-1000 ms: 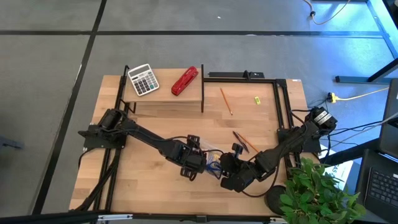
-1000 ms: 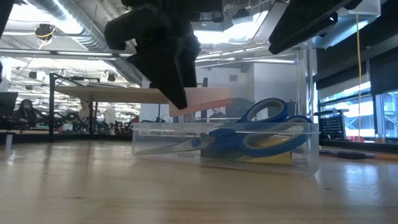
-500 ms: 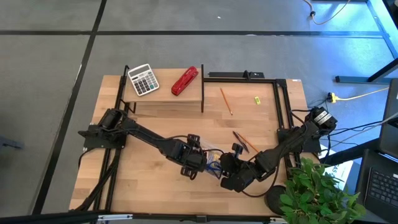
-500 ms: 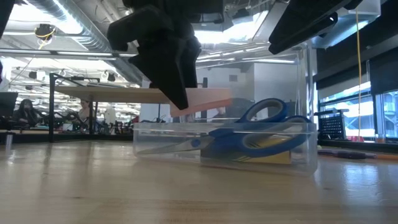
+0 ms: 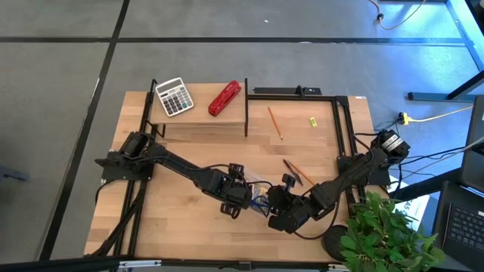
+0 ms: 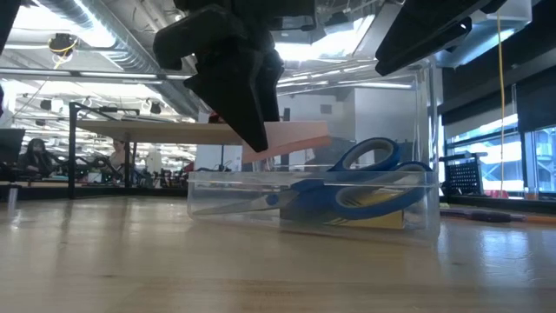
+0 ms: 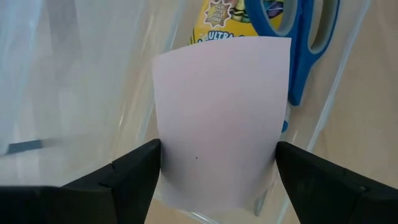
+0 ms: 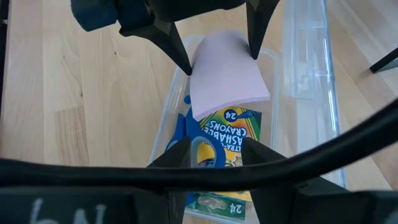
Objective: Pack school essentials
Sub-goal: Put the pink sticky note into the transparent supply box
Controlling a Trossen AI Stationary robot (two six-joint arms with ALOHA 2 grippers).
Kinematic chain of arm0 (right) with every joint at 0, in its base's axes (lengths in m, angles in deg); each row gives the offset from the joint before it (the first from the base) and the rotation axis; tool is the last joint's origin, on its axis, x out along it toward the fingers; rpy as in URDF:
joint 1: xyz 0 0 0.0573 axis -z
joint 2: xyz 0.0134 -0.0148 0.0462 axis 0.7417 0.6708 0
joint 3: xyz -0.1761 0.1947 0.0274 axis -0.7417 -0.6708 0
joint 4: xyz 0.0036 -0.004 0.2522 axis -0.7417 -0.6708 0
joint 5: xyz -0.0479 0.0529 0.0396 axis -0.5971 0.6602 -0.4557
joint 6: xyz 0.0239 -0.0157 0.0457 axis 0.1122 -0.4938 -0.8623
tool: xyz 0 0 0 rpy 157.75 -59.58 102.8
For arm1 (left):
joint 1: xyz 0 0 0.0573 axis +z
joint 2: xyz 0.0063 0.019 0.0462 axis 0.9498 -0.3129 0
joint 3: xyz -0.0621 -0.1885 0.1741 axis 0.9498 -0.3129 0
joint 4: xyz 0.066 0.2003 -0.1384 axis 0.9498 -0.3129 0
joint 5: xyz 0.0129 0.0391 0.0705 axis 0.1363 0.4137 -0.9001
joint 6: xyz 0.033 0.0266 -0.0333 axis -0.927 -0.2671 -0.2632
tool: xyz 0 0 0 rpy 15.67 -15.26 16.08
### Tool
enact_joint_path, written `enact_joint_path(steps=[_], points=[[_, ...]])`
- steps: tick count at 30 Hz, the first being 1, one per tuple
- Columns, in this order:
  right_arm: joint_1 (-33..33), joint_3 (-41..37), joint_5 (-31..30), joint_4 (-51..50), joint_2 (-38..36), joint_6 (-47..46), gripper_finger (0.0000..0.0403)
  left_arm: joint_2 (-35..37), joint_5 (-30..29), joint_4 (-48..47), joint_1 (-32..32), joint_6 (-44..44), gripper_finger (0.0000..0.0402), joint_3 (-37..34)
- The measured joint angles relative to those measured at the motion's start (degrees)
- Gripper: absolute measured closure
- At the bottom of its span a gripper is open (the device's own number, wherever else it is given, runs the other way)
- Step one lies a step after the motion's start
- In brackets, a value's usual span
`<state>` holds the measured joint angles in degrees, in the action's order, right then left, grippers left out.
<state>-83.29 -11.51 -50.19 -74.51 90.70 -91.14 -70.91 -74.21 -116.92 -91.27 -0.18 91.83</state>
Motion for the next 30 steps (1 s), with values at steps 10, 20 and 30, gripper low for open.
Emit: enact_joint_path(steps=[10, 20, 30], points=[[0.0, 0.0, 0.0, 0.0, 0.0, 0.0, 0.0258, 0.0, 1.4, 0.9, -0.4, -1.9, 0.0099, 0.0], [0.9, 0.0, -0.1, -3.8, 0.0, 0.0, 0.0258, 0.0, 1.5, 2.5, -0.2, -3.0, 0.0099, 0.0], [1.4, 0.0, 3.0, -3.9, 0.0, 0.0, 0.0258, 0.0, 1.0, 2.5, -0.2, -6.1, 0.0099, 0.0]])
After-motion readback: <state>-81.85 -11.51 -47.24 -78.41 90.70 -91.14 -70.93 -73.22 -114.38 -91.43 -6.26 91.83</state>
